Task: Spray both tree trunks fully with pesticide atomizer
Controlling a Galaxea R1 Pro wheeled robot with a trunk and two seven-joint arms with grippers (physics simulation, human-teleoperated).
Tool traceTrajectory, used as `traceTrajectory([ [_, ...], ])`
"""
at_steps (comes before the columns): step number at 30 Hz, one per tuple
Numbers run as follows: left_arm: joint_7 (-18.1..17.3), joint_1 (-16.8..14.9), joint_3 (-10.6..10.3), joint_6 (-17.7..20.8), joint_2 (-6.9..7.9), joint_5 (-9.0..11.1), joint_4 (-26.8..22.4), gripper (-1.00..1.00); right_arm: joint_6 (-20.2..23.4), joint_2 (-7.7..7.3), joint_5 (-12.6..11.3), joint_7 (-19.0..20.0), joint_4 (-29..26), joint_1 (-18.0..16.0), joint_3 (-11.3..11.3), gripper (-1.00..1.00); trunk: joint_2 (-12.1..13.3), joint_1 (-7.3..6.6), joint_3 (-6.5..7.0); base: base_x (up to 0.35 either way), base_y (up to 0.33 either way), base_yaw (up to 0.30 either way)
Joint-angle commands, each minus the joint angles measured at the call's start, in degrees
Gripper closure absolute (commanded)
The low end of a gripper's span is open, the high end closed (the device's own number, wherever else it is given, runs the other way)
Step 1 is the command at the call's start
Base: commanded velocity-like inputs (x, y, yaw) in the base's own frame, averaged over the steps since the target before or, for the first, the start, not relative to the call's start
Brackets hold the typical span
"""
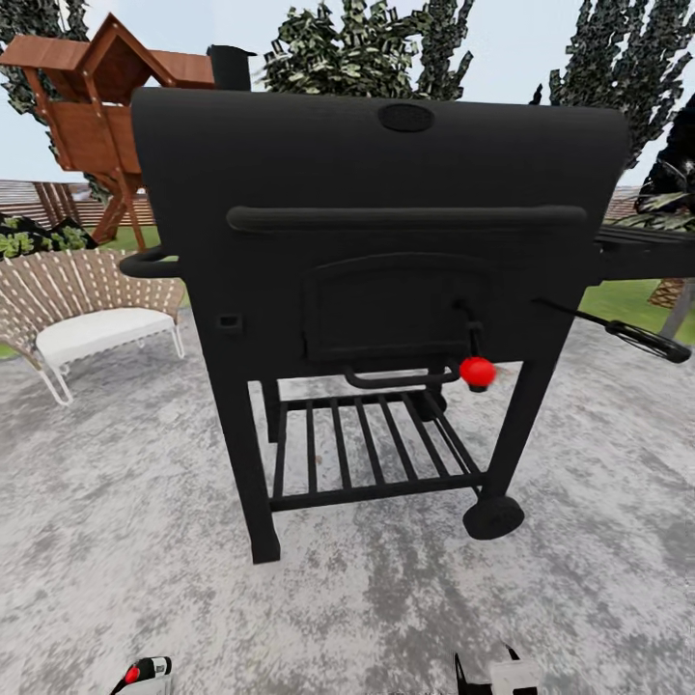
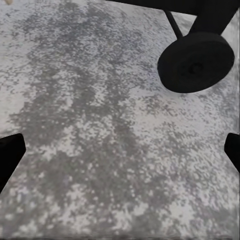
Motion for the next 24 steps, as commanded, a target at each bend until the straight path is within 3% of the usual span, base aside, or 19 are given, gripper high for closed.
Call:
traceTrajectory([
  [1,0.0,0.0,-0.2,-0.2,0.03,0.5,0.0,1.00,0.0,-0.03,0.4,-0.6,0.0,-0.1,0.3,-1.00,0.0,-0.01,-0.09,0.000,0.000,-0.261],
  [24,0.0,0.0,-0.2,-0.2,0.03,0.5,0.0,1.00,0.0,-0.03,0.4,-0.6,0.0,-0.1,0.3,-1.00,0.0,-0.01,-1.04,0.000,0.000,-0.261],
])
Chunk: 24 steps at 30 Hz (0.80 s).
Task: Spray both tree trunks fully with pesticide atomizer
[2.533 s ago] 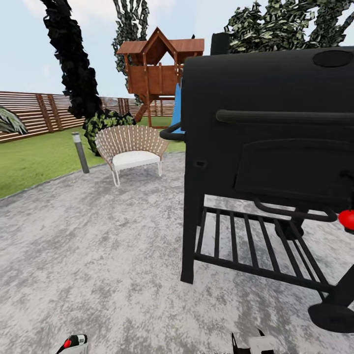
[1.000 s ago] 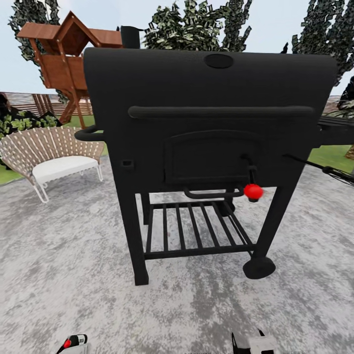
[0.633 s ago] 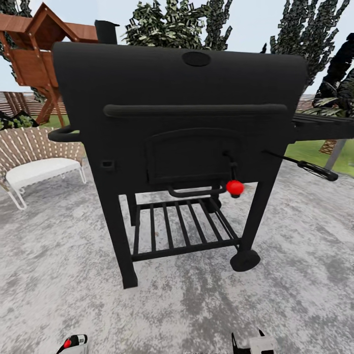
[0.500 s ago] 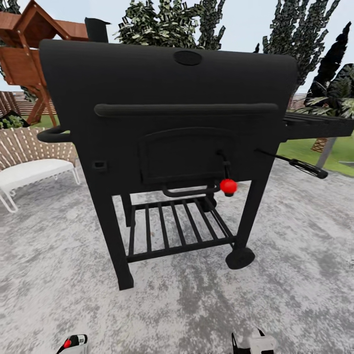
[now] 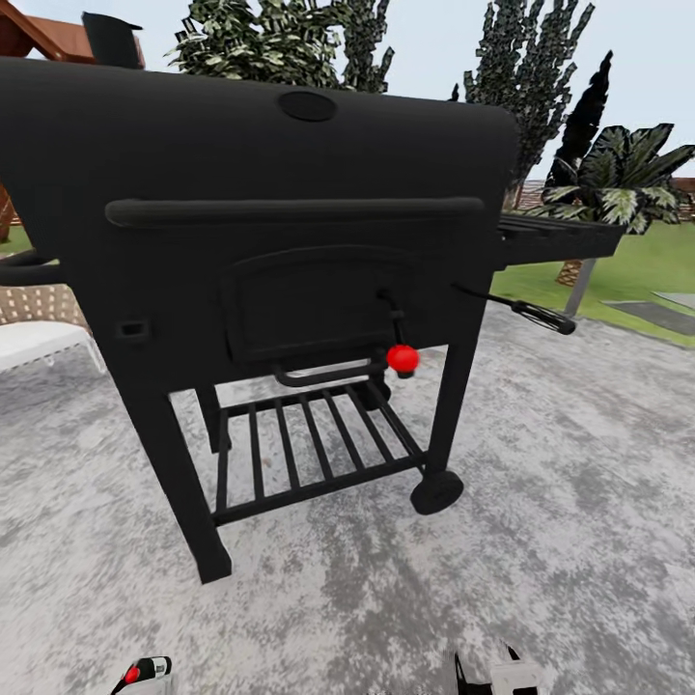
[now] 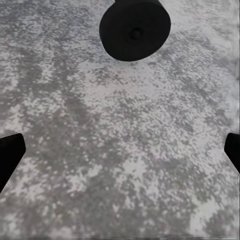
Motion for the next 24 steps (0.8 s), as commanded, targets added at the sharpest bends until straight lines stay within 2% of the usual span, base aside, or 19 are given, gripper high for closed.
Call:
traceTrajectory([
  [1,0.0,0.0,-0.2,-0.2,0.03,0.5,0.0,1.00,0.0,-0.03,0.4,-0.6,0.0,-0.1,0.3,-1.00,0.0,-0.01,-0.09,0.000,0.000,-0.261],
  [9,0.0,0.0,-0.2,-0.2,0.03,0.5,0.0,1.00,0.0,-0.03,0.4,-0.6,0.0,0.0,0.3,-1.00,0.0,-0.01,-0.39,0.000,0.000,-0.234],
  [14,0.0,0.0,-0.2,-0.2,0.03,0.5,0.0,1.00,0.0,0.01,0.4,-0.6,0.0,-0.1,0.3,-1.00,0.0,-0.01,-0.41,0.000,0.000,-0.032],
  [19,0.0,0.0,-0.2,-0.2,0.03,0.5,0.0,1.00,0.0,1.11,0.4,-0.6,0.0,-0.1,0.2,-1.00,0.0,-0.01,-0.41,0.000,0.000,-0.002],
  [24,0.0,0.0,-0.2,-0.2,0.03,0.5,0.0,1.00,0.0,1.36,0.4,-0.6,0.0,-0.1,0.2,-1.00,0.0,-0.01,-0.42,0.000,0.000,-0.203],
])
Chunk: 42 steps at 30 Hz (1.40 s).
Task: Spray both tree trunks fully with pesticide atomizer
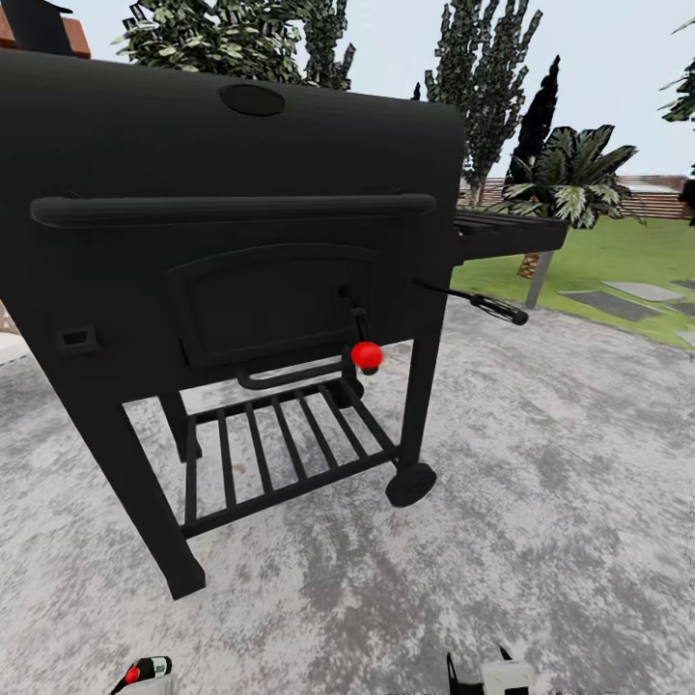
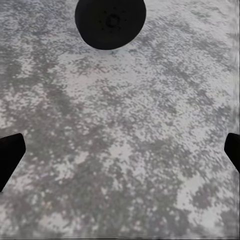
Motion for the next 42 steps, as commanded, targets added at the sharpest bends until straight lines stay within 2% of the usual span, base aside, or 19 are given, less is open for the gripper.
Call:
traceTrajectory([
  [1,0.0,0.0,-0.2,-0.2,0.03,0.5,0.0,1.00,0.0,-0.03,0.4,-0.6,0.0,0.0,0.3,-1.00,0.0,-0.01,-0.05,0.000,0.000,-0.283],
  [23,0.0,0.0,-0.2,-0.2,0.05,0.5,0.0,1.00,0.0,-0.02,0.4,-0.6,0.1,0.0,0.3,-1.00,0.0,-0.01,-0.21,0.000,0.000,-0.294],
  [42,0.0,0.0,-0.2,-0.2,0.03,0.5,0.0,1.00,0.0,0.08,0.4,-0.7,0.0,0.0,0.3,-1.00,0.0,-0.01,-0.22,0.000,0.000,-0.005],
])
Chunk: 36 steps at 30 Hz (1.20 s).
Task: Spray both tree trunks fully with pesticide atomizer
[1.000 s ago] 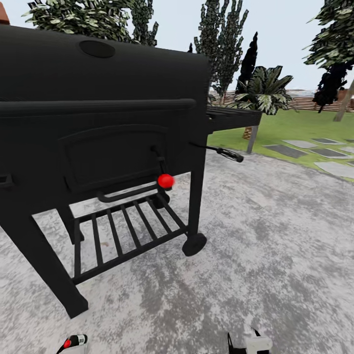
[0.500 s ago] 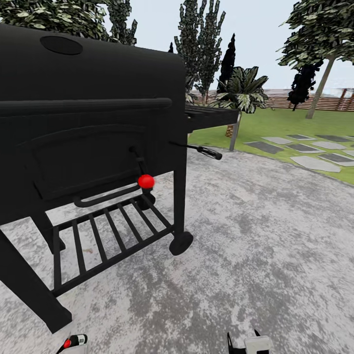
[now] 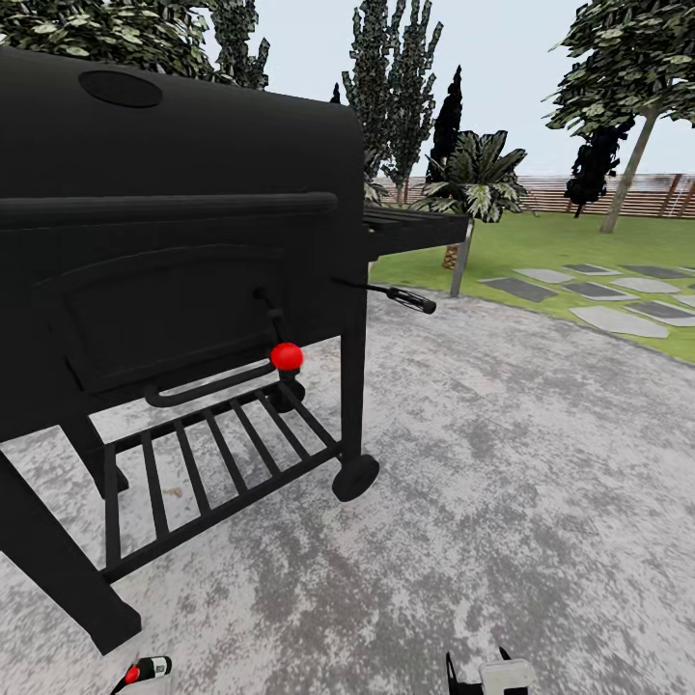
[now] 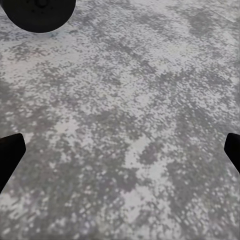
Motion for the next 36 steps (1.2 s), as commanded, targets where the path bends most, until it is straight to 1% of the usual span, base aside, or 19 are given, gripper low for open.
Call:
traceTrajectory([
  [1,0.0,0.0,-0.2,-0.2,0.02,0.5,0.0,1.00,0.0,-0.04,0.4,-0.6,0.0,0.0,0.3,-1.00,0.0,-0.01,-0.05,0.000,0.000,-0.017],
  [7,0.0,0.0,-0.2,-0.2,0.02,0.5,0.0,1.00,0.0,-0.05,0.4,-0.5,0.0,0.0,0.2,-1.00,0.0,-0.01,-0.05,0.000,0.000,-0.227],
  [36,0.0,0.0,-0.2,0.0,0.02,0.3,0.0,1.00,0.0,-0.05,0.4,-0.5,0.0,0.0,0.3,-1.00,0.0,-0.01,-0.05,0.000,0.000,-0.284],
])
